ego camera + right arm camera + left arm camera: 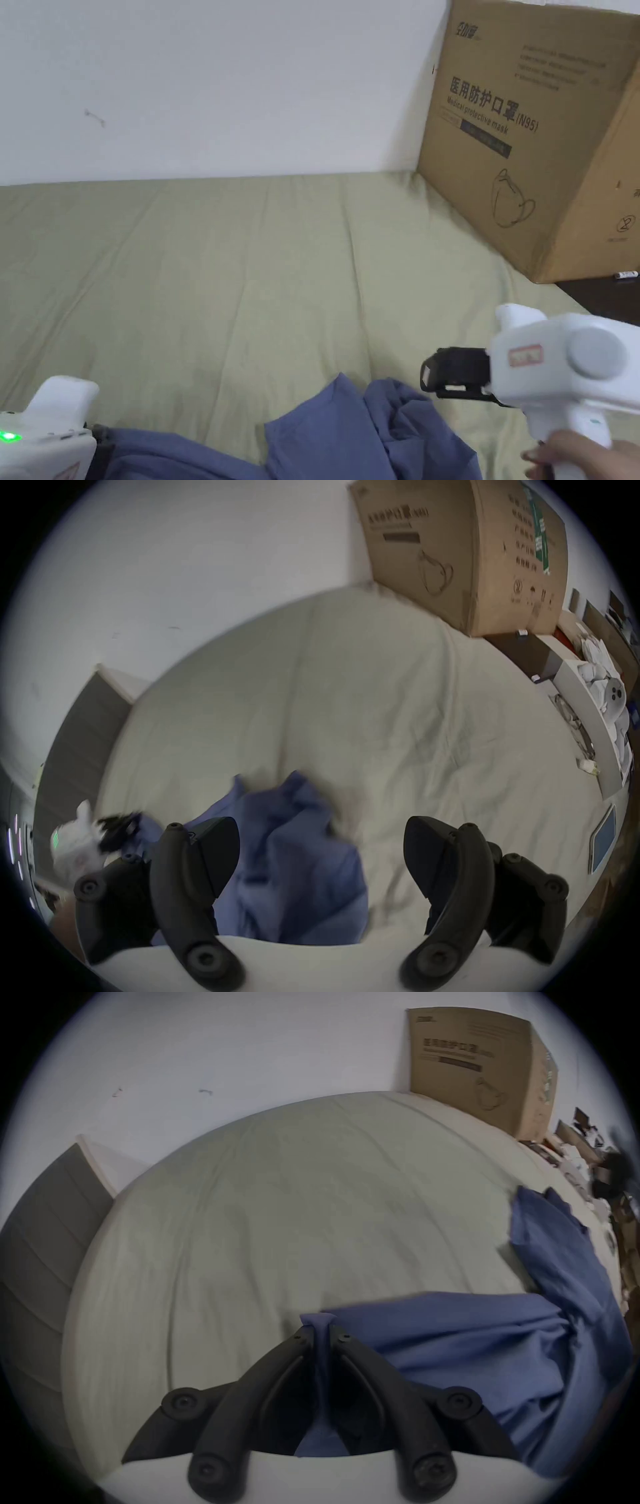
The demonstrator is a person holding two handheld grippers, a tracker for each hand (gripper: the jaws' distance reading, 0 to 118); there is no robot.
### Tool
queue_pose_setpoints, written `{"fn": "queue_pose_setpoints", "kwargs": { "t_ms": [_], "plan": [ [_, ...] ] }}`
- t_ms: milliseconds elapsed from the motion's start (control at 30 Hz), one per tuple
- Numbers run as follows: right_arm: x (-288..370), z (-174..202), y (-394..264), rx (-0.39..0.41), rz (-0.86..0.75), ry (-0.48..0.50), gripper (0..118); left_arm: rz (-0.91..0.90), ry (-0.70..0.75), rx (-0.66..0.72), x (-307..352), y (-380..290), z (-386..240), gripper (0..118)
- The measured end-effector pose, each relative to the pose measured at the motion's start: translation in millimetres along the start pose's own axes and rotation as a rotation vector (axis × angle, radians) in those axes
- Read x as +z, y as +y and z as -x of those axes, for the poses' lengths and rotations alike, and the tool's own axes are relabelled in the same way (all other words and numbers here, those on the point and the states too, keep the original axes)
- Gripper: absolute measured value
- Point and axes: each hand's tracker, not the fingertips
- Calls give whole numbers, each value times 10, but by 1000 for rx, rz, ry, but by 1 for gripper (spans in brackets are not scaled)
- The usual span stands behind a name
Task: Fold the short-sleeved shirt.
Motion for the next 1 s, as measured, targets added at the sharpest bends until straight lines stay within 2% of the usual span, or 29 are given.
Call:
{"fn": "queue_pose_setpoints", "kwargs": {
  "t_ms": [33, 100, 200, 233, 267, 300, 333, 367, 400, 433, 467, 500, 567, 600, 633, 733, 833, 900, 1000],
  "plan": [
    [-233, 77, 109, 0, 60, -22, 100, -3, 17, 8, 18, -31, 37, 7],
    [-550, 91, 213, 8, 125, 31, 100, 3, 27, 10, 45, -51, 74, 7],
    [-987, 341, 107, 111, 261, 8, 100, 8, 23, 40, 64, -112, 214, 7],
    [-968, 391, 99, 158, 267, -76, 100, 20, 31, 58, 68, -129, 256, 7],
    [-937, 522, -68, 124, 268, -60, 100, 31, 32, 81, 76, -148, 303, 7],
    [-921, 655, -191, 134, 276, -83, 99, 34, 30, 98, 89, -160, 338, 7],
    [-827, 822, -342, 192, 228, -135, 98, 33, 33, 104, 91, -185, 414, 7],
    [-765, 645, -137, 225, 230, -98, 92, 30, 43, 112, 115, -191, 441, 7],
    [-693, 729, -213, 248, 227, -98, 73, 23, 56, 125, 145, -191, 465, 7],
    [-587, 830, -315, 273, 217, -109, 48, 18, 77, 146, 184, -190, 490, 7],
    [-483, 931, -423, 286, 217, -97, 16, 20, 84, 167, 239, -198, 524, 7],
    [-500, 713, -220, 269, 248, -51, 3, 22, 80, 189, 283, -192, 549, 7],
    [-265, 775, -328, 247, 226, 32, 3, 1, 80, 235, 430, -182, 600, 7],
    [-134, 809, -356, 247, 192, 21, 3, -7, 81, 245, 539, -181, 603, 7],
    [26, 680, -233, 263, 148, 12, 3, -25, 94, 252, 649, -166, 618, 7],
    [627, 714, -151, 353, -38, -44, 3, -111, 150, 240, 1088, -94, 659, 6],
    [1232, 519, 153, 280, -148, -37, 3, -204, 182, 261, 1621, 31, 746, 6],
    [1574, 388, 354, 226, -152, 0, 3, -248, 194, 283, 1973, 119, 814, 6],
    [2148, 358, 437, 257, -267, -40, 3, -337, 246, 278, 2519, 242, 894, 6]
  ]
}}
